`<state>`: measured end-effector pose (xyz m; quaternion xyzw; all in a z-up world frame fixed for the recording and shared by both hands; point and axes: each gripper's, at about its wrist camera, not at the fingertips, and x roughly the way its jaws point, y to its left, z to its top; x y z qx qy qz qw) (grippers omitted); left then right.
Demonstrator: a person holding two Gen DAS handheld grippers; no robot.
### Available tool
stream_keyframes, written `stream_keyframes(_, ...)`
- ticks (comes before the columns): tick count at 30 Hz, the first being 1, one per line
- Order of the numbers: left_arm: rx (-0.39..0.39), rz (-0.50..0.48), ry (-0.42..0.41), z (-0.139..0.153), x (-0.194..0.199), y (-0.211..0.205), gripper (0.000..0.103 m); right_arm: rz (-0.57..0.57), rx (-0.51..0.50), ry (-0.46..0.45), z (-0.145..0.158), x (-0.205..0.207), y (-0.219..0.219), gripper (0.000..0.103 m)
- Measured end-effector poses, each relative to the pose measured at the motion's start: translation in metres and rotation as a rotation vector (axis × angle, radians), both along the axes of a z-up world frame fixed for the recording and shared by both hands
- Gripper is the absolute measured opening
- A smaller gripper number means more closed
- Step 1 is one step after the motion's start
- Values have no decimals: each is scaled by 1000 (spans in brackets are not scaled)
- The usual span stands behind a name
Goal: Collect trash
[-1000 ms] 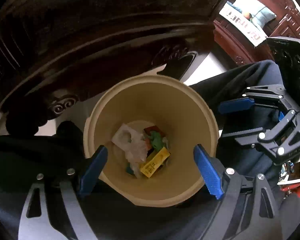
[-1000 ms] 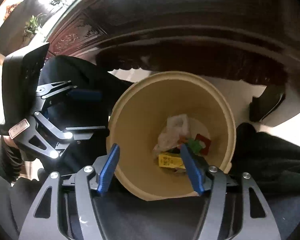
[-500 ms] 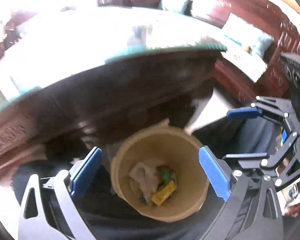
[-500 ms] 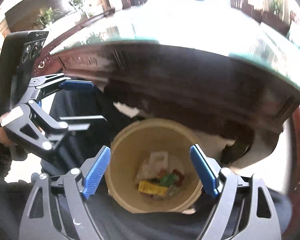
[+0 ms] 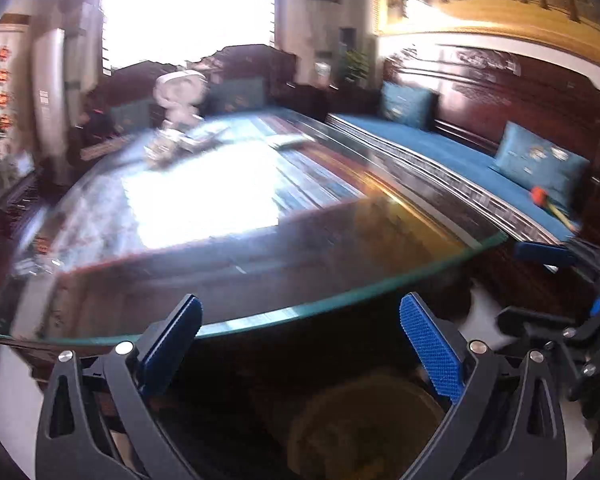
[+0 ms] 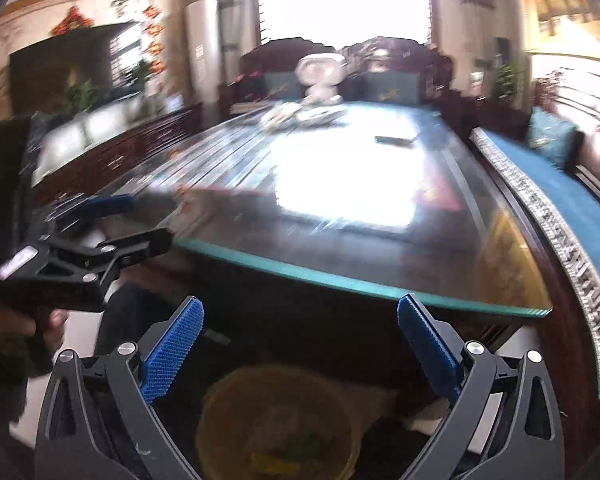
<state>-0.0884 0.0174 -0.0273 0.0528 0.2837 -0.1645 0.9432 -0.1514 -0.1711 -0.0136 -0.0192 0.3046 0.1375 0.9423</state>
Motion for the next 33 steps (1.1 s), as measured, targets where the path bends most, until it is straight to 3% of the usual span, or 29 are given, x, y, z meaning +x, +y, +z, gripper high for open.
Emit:
stream_keyframes(4,6,144,-60,9,27,1,99,-100,15,-69,7,24,-5,95)
stream_keyframes(8,-7,209,-84,13,49,-3,99,-171,61,-90,7,49,-10,95)
stream_keyframes(11,32,264,-138,14,64,-10,99,-199,68,-107,9,65,-12,95)
stream_keyframes(18,44,303,-142,22,114,-16,99,-206,60,-122,15,113,-12,95)
stream_keyframes(25,46,356,-143,26,159,-9,99,-208,68,-55,0,156,-11,95)
stream_keyframes(33,59,314,-52,12,224,-5,99,-200,61,-25,-9,198,-14,95)
